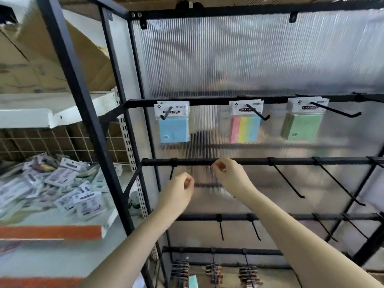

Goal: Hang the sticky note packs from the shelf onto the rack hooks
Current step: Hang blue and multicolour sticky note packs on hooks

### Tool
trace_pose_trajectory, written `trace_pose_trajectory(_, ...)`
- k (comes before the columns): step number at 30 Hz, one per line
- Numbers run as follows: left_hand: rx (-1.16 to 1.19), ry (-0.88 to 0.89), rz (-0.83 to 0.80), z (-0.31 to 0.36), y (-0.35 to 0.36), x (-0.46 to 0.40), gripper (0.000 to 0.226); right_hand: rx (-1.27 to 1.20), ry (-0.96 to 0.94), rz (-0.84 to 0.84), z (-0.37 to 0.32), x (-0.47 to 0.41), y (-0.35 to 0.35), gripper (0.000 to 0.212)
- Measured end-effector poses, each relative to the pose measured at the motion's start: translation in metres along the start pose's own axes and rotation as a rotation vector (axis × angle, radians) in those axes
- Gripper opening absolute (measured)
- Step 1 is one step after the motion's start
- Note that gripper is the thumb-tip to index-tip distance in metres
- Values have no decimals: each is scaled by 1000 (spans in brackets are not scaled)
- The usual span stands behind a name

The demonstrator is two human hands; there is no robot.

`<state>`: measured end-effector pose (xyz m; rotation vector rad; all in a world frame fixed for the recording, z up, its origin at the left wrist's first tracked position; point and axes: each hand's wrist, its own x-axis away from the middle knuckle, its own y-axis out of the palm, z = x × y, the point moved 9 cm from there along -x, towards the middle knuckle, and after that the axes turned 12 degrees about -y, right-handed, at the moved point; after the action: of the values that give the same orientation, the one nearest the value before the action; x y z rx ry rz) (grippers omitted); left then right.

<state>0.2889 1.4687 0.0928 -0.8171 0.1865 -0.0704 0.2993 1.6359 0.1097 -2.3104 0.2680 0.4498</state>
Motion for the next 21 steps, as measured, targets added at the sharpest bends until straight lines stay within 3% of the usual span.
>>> trace_pose_trajectory(8, 78, -21, 67, -63, -78, 50, 16, -42, -161, -87, -92, 18, 70, 17)
trace_pose_trajectory(14, 52, -33, 103, -140, -141, 68, 10, -73, -250, -169, -176, 43, 136, 12)
trace_pose_trajectory(18, 29, -108, 87, -203, -179, 70, 18, -110, -313, -217, -233, 51, 187, 23)
trace_pose_trajectory(21, -16, -162, 122, -250, -210, 74, 16, -81, -352, -244, -269, 46, 231, 19)
